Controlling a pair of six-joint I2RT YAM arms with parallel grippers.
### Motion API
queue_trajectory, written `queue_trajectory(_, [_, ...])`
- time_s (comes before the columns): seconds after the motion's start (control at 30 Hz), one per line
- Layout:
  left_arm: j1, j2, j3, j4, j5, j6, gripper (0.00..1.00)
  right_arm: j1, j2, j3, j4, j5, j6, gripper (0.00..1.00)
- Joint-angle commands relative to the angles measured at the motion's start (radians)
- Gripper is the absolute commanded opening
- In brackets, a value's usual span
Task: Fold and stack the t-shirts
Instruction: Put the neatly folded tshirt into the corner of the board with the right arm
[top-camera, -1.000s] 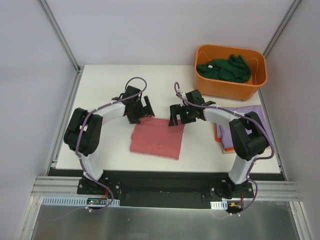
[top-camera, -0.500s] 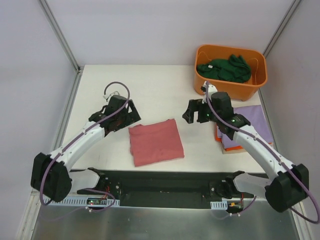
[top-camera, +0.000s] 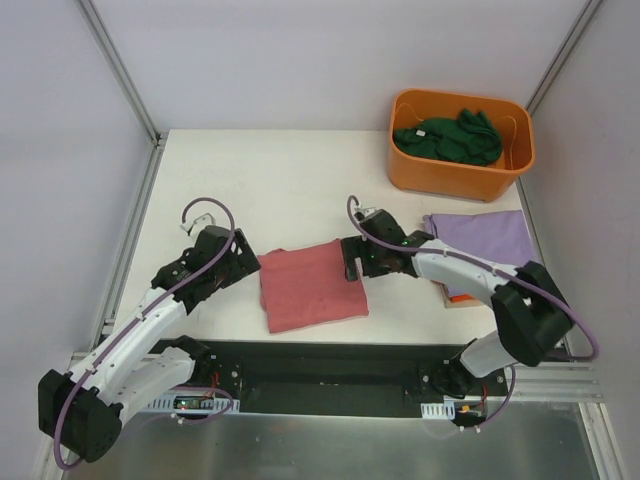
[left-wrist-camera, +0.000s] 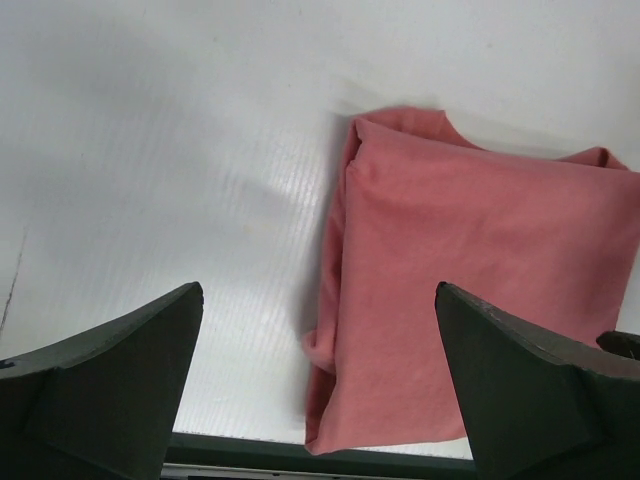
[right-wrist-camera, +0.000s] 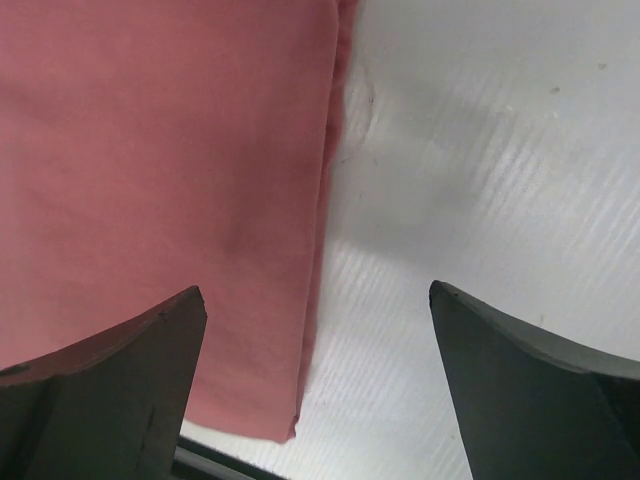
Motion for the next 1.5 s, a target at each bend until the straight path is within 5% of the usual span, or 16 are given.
queue_trajectory(0.0, [0.007,0.004,-0.016,-0.025,-0.016,-0.014,0.99,0.068,0.122,0.125,-0.043,0.193,0.058,0.96])
queue_trajectory(0.5, [0.007,0.032,-0.017,-0.025,-0.025,-0.006,0.99,0.22,0.36,0.218,-0.139,0.337,0.231,0.99])
queue_trajectory(0.7, [0.008,0.016,-0.02,-0.025,-0.038,-0.008,0.99,0.254,0.408,0.213,-0.178,0.38,0.301,0.68])
queue_trajectory(0.8, [0.008,0.006,-0.024,-0.025,-0.044,-0.006,0.99,0.255,0.4,0.187,-0.137,0.362,0.306,0.42])
queue_trajectory(1.03, [0.011,-0.016,-0.033,-0.031,-0.067,-0.006,0.99,0.255,0.337,0.162,-0.086,0.438,0.226,0.0])
queue_trajectory(1.47, [0.024,-0.06,-0.051,-0.065,-0.131,-0.015,0.99,0.171,0.207,0.267,-0.547,1.059,0.09,0.0])
